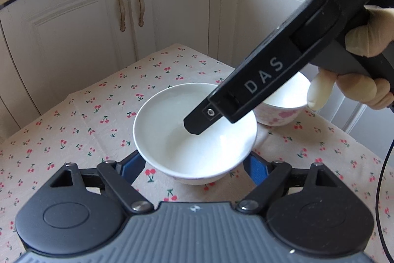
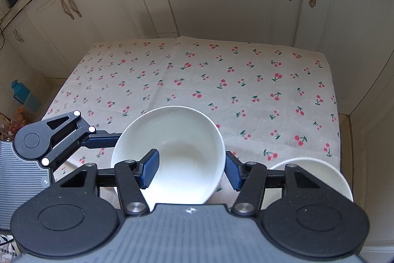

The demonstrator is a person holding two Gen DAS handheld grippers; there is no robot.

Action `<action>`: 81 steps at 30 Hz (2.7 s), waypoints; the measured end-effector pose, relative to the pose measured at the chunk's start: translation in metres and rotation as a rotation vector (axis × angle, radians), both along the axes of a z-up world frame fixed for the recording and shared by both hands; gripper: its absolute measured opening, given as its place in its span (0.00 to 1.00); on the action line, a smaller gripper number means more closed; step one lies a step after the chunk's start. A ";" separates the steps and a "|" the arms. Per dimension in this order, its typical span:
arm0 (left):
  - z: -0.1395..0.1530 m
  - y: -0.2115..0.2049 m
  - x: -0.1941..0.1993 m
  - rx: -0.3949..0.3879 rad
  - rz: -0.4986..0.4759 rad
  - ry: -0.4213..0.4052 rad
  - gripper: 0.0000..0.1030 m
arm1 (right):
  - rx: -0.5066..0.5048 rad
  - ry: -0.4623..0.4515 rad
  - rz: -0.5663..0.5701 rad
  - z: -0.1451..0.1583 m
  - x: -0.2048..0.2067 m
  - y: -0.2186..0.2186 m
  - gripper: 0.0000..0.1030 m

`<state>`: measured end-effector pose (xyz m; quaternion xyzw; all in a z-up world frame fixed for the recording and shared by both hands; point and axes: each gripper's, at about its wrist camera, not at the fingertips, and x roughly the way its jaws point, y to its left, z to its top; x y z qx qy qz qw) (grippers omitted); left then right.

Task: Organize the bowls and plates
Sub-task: 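Lift the held bowl with the right gripper and carry it toward the other bowl, then lower the held bowl into the other bowl and open the right gripper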

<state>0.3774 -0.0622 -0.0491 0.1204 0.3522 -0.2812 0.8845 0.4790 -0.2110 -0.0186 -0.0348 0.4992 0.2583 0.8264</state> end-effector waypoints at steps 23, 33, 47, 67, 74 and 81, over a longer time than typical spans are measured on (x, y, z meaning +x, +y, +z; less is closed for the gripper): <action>0.053 0.025 -0.144 -0.036 0.019 -0.030 0.83 | -0.002 -0.084 0.090 0.061 -0.147 0.017 0.61; 0.047 0.028 -0.199 -0.037 0.032 -0.048 0.83 | -0.009 -0.069 0.104 0.049 -0.202 0.019 0.62; 0.022 0.023 -0.234 -0.069 0.081 -0.063 0.83 | -0.004 -0.078 0.086 0.031 -0.235 0.013 0.62; 0.005 0.024 -0.239 -0.080 0.116 -0.031 0.83 | 0.090 -0.151 -0.034 0.012 -0.251 0.010 0.64; 0.004 0.025 -0.238 -0.090 0.121 -0.018 0.83 | 0.138 -0.151 -0.070 0.009 -0.253 0.006 0.64; 0.002 0.023 -0.239 -0.080 0.121 -0.018 0.84 | 0.127 -0.158 -0.077 0.005 -0.256 0.008 0.64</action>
